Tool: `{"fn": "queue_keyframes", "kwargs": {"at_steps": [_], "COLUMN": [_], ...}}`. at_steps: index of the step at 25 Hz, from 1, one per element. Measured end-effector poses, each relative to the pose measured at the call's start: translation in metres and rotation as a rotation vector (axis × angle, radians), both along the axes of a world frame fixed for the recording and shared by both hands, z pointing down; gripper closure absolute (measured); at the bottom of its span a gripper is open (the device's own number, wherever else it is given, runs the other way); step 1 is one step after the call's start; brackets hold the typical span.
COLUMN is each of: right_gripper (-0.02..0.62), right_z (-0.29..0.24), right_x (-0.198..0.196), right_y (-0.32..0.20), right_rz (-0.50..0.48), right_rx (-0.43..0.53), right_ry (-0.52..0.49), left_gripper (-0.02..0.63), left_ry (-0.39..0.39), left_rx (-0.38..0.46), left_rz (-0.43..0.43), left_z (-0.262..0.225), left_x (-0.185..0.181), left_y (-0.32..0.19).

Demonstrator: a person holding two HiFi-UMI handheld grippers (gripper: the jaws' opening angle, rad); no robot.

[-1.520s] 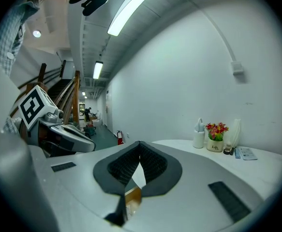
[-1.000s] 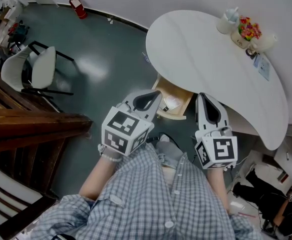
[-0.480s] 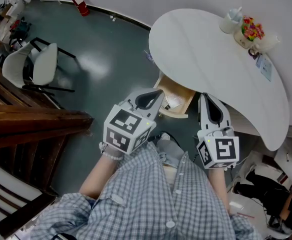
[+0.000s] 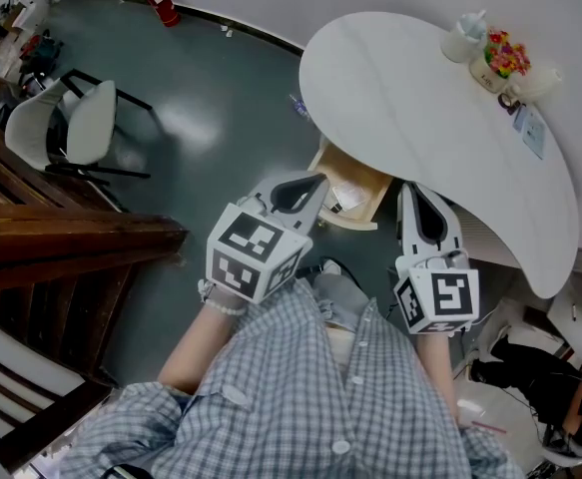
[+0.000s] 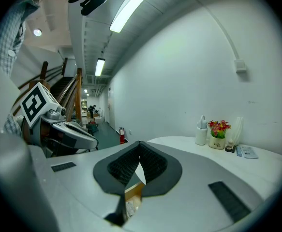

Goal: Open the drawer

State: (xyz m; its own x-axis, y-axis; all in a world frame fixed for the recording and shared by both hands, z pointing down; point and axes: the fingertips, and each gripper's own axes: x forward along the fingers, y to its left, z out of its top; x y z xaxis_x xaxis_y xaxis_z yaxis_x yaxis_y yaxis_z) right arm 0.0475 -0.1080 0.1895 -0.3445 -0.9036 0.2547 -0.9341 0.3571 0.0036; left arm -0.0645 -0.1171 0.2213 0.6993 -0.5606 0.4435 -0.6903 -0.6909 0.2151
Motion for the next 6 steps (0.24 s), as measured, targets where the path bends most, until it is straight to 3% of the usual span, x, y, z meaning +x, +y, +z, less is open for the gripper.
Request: {"fn": "queue_keyframes", "kwargs": {"at_steps": [6], "right_gripper": [0.586], "right_z": [-0.0004], "right_x": [-0.0034], "right_y": [0.0009], "right_rz": [-0.008], "right_rx": [0.004], "right_ry": [0.002], "left_gripper": [0.601], "left_ry": [0.027], "left_rx": [-0.014], "left_rz": [0.002], "left_z": [-0.0006], "left_x": [-0.0015], "left_y": [0.0021]}}
